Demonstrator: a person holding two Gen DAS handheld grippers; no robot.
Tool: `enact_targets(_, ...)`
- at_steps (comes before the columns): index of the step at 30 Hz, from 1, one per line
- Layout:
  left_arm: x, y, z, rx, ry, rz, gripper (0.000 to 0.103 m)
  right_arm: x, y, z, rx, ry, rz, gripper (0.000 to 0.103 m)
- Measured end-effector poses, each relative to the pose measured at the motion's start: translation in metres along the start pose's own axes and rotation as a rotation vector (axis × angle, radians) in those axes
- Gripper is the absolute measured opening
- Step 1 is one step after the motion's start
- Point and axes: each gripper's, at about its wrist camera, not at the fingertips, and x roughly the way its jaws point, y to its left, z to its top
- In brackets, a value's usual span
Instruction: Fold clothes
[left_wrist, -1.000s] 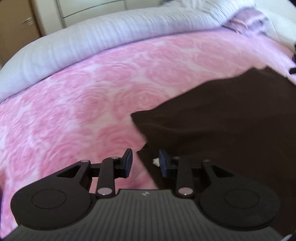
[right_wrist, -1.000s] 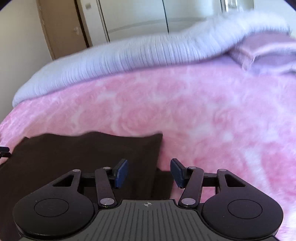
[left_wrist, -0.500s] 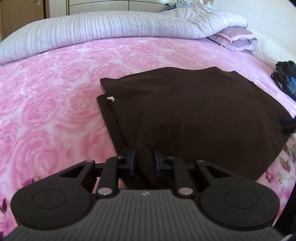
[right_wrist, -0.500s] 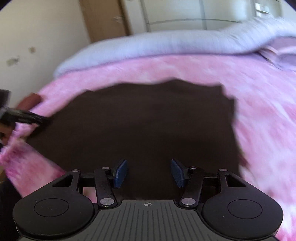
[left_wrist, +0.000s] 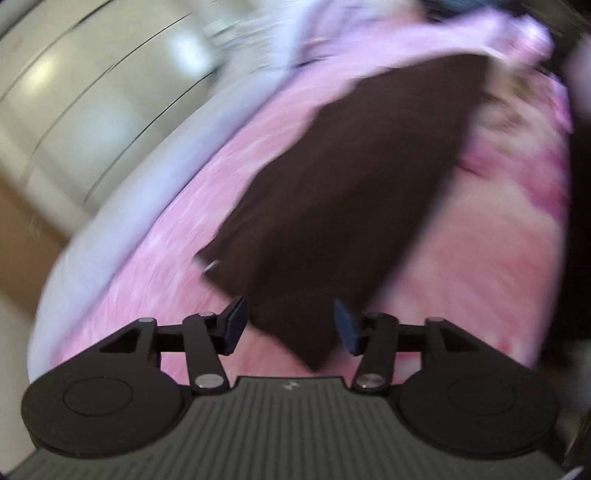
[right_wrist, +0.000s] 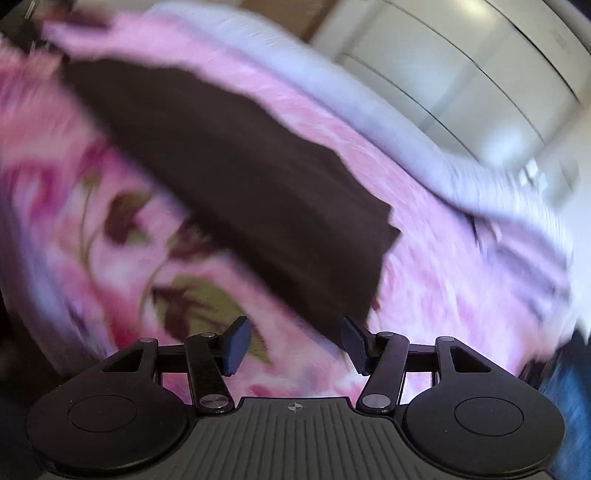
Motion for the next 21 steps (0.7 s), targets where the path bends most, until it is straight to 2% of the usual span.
enact_targets(4,0.018,-0.032,-0.001,0.241,0.045,0.055,0.050,0.017,0.019,0.006,-0.140,-0.027,-0.054,0.057)
enact_targets(10,0.050,-0.046,-0.004,0.424,0.083,0.129,0.044,0.050,0.032,0.015,-0.326,-0.032,-0.116,0.057)
enact_targets(11,0.055,-0.046,-0.005,0.448,0.090,0.145,0.038,0.056,0.034,0.015,-0.356,-0.033,-0.130,0.057)
enact_targets(14,0.072,-0.040,-0.007,0.463,0.147,0.170,0.012,0.076,0.038,0.013,-0.452,-0.042,-0.188,0.057)
enact_targets(18,0.078,-0.032,-0.006,0.421,0.165,0.154,0.009,0.098,0.031,0.010,-0.510,-0.019,-0.236,0.054)
enact_targets(19,0.078,-0.030,-0.006,0.410,0.163,0.150,0.009,0.102,0.028,0.010,-0.503,-0.001,-0.234,0.042)
enact_targets(20,0.075,-0.030,-0.006,0.407,0.161,0.145,0.008,0.107,0.025,0.007,-0.513,0.030,-0.233,0.018)
enact_targets(21,0.073,-0.029,-0.007,0.404,0.159,0.140,0.007,0.111,0.022,0.005,-0.524,0.062,-0.232,0.007)
